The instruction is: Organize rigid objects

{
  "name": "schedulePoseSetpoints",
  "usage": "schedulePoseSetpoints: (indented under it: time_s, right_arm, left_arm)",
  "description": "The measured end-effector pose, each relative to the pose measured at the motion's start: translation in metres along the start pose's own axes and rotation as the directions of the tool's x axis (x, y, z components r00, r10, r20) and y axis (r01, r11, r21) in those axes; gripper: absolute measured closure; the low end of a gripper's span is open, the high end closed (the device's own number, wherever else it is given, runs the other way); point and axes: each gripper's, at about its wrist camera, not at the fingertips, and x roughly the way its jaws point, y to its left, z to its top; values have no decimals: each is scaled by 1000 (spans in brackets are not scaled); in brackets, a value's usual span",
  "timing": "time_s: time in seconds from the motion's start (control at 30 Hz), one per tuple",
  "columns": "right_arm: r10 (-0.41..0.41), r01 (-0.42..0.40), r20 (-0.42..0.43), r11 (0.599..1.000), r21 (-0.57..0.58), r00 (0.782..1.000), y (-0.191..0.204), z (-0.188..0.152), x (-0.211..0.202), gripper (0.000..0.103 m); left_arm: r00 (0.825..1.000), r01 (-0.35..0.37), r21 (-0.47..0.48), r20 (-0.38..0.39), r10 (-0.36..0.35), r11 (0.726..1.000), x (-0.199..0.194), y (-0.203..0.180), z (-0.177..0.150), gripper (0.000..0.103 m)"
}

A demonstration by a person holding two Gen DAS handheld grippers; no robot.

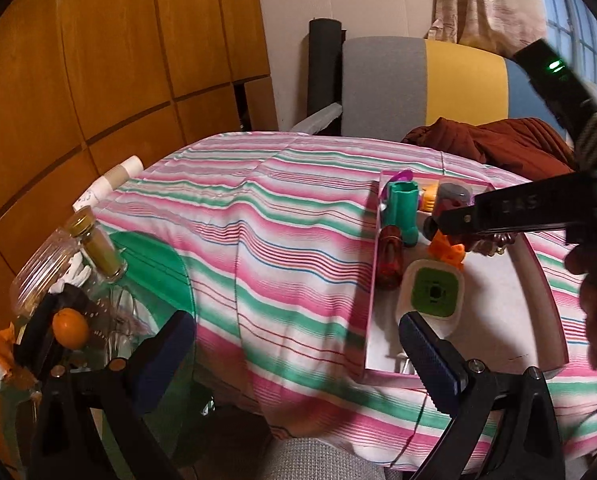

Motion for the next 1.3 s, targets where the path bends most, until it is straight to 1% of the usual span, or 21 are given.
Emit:
schedulePoseSetpoints:
  time_s: [0.1, 0.2, 0.27, 0.37, 0.43, 0.5, 0.57, 0.63, 0.7, 0.83, 0.87, 0.9, 0.97, 1.03, 1.17, 1.2, 1.23, 1.27, 1.3]
  right_arm:
    - [-10, 9, -21, 1000, -16, 1000, 5, 5, 13, 70]
    - [21, -21, -40, 1000, -4, 999, 7, 9, 26, 70]
    - [25, -24, -59, 1000, 15, 998, 6, 11, 35, 70]
    - [-3, 6, -108, 1000, 22, 994, 2, 9, 47, 71]
    - [-41, 41, -101, 999, 2, 994, 2, 7, 44, 72]
    - [-78, 77, -110, 997, -15, 991, 2, 6, 42, 72]
    - [-79, 78, -107, 997, -15, 991, 1, 4, 38, 71]
    - [-51, 52, -99, 999, 1, 994, 0, 3, 34, 69]
    - [-39, 42, -79, 998, 36, 996, -3, 3, 27, 69]
    - [7, -5, -15, 991, 137, 1000, -17, 0, 6, 68]
    - [23, -24, 5, 987, 159, 1000, -22, -3, -1, 67]
    - [23, -26, 17, 985, 170, 1000, -24, -4, -7, 66]
    - [0, -5, 28, 984, 179, 1000, -25, -7, -16, 63]
    - [-45, 38, 33, 984, 174, 998, -25, -12, -26, 61]
    - [-140, 132, 47, 980, 148, 989, -25, -19, -41, 59]
    - [-171, 162, 51, 976, 143, 984, -24, -20, -44, 56]
    - [-196, 188, 52, 972, 139, 979, -24, -21, -45, 47]
    - [-230, 222, 52, 965, 137, 972, -23, -23, -48, 33]
    - [-258, 249, 53, 959, 134, 965, -23, -25, -50, 29]
  left_arm:
    - [1000, -13, 0, -11, 13, 1000, 1, 0, -1, 0]
    - [1000, -21, 9, -17, 21, 1000, 2, -2, -1, 0]
    - [1000, -28, 16, -13, 28, 999, 1, -3, -1, 0]
    - [1000, -30, 27, -6, 31, 999, 0, -3, -1, 0]
    - [999, -32, 35, -3, 32, 999, 0, -4, -1, 0]
    - [1000, -31, 37, -5, 31, 999, 1, -5, 0, 0]
    - [1000, -27, 39, -10, 28, 999, 3, -7, 1, 0]
    - [999, -30, 45, -16, 30, 999, 3, -10, 1, 0]
    - [999, -39, 48, -16, 40, 998, 3, -10, 2, 0]
    - [998, -63, 45, -13, 64, 997, 3, -9, 7, 0]
    - [998, -64, 44, -18, 65, 997, 3, -9, 9, 0]
    - [998, -64, 45, -26, 65, 997, 4, -10, 11, 0]
    - [997, -62, 46, -46, 64, 997, 6, -11, 13, 0]
    - [996, -53, 48, -65, 56, 997, 6, -15, 16, 0]
    - [997, -44, 51, -57, 47, 998, 4, -22, 21, 0]
    - [998, -44, 54, -52, 47, 998, 3, -24, 24, 0]
    - [998, -44, 57, -48, 46, 997, 2, -25, 26, 0]
    - [998, -45, 62, -42, 48, 997, 0, -28, 29, 0]
    - [998, -50, 66, -38, 52, 997, -2, -30, 32, 0]
